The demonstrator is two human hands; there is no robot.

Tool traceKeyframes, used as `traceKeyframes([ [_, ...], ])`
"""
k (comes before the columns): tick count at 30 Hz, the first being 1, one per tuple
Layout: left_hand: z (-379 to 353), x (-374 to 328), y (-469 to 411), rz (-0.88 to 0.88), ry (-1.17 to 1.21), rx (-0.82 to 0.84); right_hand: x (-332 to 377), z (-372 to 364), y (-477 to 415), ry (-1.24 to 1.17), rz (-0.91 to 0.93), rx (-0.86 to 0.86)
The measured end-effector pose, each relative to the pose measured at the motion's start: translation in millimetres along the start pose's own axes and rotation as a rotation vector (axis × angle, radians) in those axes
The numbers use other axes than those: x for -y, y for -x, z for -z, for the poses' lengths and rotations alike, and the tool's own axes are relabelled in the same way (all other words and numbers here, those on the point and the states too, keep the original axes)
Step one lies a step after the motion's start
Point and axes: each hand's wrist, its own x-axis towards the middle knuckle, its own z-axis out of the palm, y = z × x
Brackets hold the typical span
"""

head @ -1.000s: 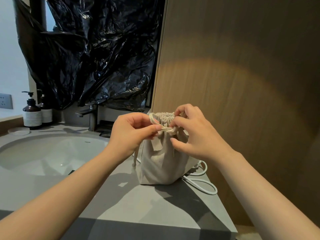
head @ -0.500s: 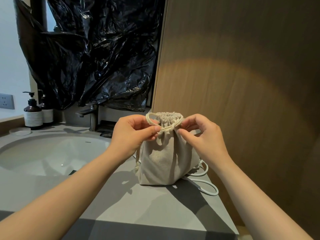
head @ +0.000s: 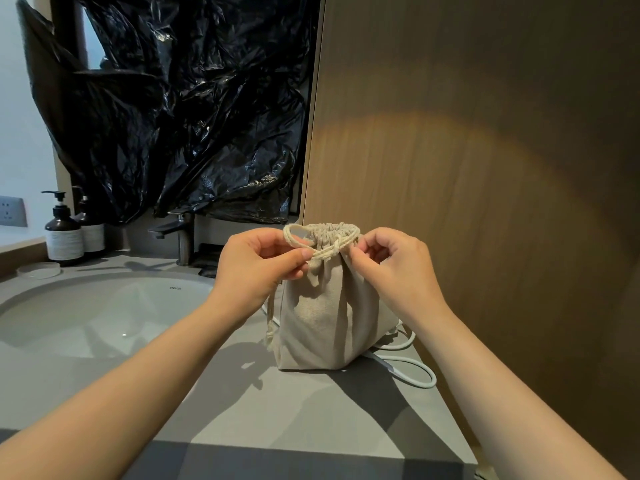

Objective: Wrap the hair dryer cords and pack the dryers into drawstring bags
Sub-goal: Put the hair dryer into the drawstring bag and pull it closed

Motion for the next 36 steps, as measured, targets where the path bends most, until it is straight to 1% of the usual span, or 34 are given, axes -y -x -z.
traceKeyframes([
  [3, -1.9, 0.6, 0.7, 0.006, -0.006, 0.008, -5.0, 4.6, 2.3, 0.031, -0.001, 0.001],
  [6, -5.4, 0.7, -0.1, -0.005, -0.012, 0.004, -3.1, 0.9, 1.7, 0.007, 0.002, -0.022],
  [11, -10.0, -4.0, -3.7, -0.010, -0.007, 0.058, 0.8, -11.9, -4.2, -0.037, 0.006, -0.054],
  [15, -7.7, -4.3, -4.3, -0.028, 0.016, 0.011, 2.0, -9.9, -4.9, -0.017, 0.055, -0.065],
  [18, -2.4, -2.5, -4.3, -0.003, 0.026, -0.023, -9.2, 7.4, -1.2, 0.081, 0.053, -0.049],
  [20, -0.9, -1.0, -2.8, 0.005, -0.018, -0.011, -22.4, 22.2, 5.1, 0.111, -0.002, -0.074],
  [22, -0.7, 1.4, 0.1, 0.018, -0.046, -0.017, -36.1, 32.8, 13.3, 0.114, -0.117, -0.101],
  [24, -0.4, 3.6, 2.7, 0.030, -0.052, -0.033, -48.0, 35.3, 20.1, 0.149, -0.229, -0.085],
  [26, -1.2, 5.3, 5.2, 0.027, -0.071, -0.030, -51.7, 33.2, 24.6, 0.181, -0.263, -0.038],
  [29, -4.1, 5.8, 7.5, -0.003, -0.134, -0.020, -37.9, 24.8, 26.1, 0.150, -0.184, 0.062],
  [31, -5.0, 4.3, 7.6, -0.028, -0.172, -0.018, -22.9, 16.7, 23.1, 0.148, -0.077, 0.079],
  [33, -4.5, 2.0, 7.0, -0.051, -0.218, -0.022, -11.6, 8.2, 18.4, 0.177, 0.028, 0.041],
  [36, -4.0, -2.4, 5.5, -0.082, -0.279, -0.026, -4.0, -1.6, 8.2, 0.256, 0.098, -0.039],
])
